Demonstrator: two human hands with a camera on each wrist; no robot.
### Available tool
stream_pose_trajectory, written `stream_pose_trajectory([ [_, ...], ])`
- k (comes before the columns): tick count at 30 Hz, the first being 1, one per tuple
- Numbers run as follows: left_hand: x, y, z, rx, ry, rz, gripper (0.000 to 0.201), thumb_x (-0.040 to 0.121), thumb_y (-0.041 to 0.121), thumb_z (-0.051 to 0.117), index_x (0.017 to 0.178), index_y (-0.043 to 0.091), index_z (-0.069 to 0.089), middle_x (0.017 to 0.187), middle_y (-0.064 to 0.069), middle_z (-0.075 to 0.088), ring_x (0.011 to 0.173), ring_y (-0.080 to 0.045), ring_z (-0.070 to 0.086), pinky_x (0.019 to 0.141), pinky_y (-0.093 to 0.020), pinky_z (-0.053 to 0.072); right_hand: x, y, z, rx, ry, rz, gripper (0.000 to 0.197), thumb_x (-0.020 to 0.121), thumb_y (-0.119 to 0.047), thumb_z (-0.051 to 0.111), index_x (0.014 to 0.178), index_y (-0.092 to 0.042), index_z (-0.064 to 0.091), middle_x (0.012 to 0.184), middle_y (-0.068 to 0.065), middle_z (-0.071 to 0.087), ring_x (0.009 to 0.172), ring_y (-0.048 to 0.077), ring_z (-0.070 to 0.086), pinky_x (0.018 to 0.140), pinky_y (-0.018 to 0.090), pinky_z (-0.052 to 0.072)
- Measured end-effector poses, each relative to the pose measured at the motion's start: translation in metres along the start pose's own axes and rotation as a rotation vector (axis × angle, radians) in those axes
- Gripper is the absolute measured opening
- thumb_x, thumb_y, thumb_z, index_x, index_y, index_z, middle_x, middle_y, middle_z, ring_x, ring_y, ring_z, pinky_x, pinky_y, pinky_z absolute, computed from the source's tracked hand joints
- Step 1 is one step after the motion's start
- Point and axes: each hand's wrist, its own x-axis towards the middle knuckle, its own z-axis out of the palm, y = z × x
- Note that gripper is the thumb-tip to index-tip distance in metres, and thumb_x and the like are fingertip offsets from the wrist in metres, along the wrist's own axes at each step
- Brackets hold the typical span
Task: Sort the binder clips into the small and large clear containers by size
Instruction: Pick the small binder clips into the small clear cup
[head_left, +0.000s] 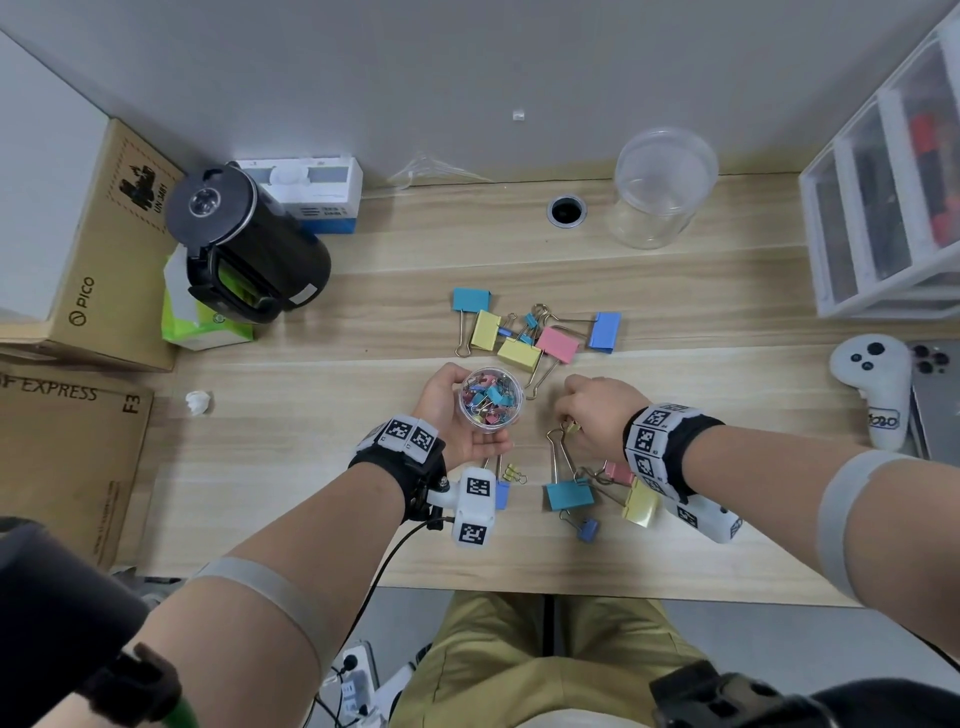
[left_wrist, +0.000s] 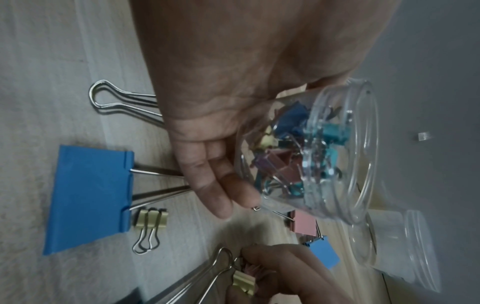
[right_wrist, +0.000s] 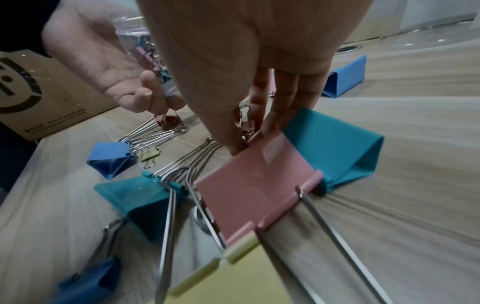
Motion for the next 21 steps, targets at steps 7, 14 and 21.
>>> stream_pose_trajectory([
  [7,-0.001,0.002,0.003,0.001,-0.010,0.003,0.054,0.090,0.043,0.042,0.113,0.000,0.066,0.103,-0.025,0.068,0.069,-0.030,0.059,0.082,-0.043,0.054,0.005,-0.001,-0.003,0.002,0.006,-0.030,0.038,0.088,-0.004,0.051,0.121,-0.017,0.063,0.120,0.005,0.051,0.109,0.028,0.049,0.087,0.033,0.042],
  [14,0.000,0.003,0.002,0.011,-0.003,0.004,0.055,0.090,0.044,0.042,0.113,0.000,0.065,0.103,-0.025,0.068,0.070,-0.029,0.059,0.084,-0.044,0.054,0.005,0.006,-0.007,0.095,0.062,-0.004,0.030,0.085,-0.001,0.053,0.109,-0.013,0.067,0.110,0.005,0.056,0.103,0.027,0.054,0.083,0.034,0.045],
  [21,0.000,0.004,0.005,0.015,0.019,0.011,0.055,0.089,0.044,0.042,0.115,0.000,0.065,0.107,-0.025,0.067,0.071,-0.030,0.059,0.081,-0.043,0.055,0.006,0.015,-0.033,0.434,0.264,0.076,0.017,0.077,-0.010,0.069,0.093,-0.015,0.073,0.088,-0.002,0.065,0.077,0.014,0.058,0.072,0.026,0.047],
])
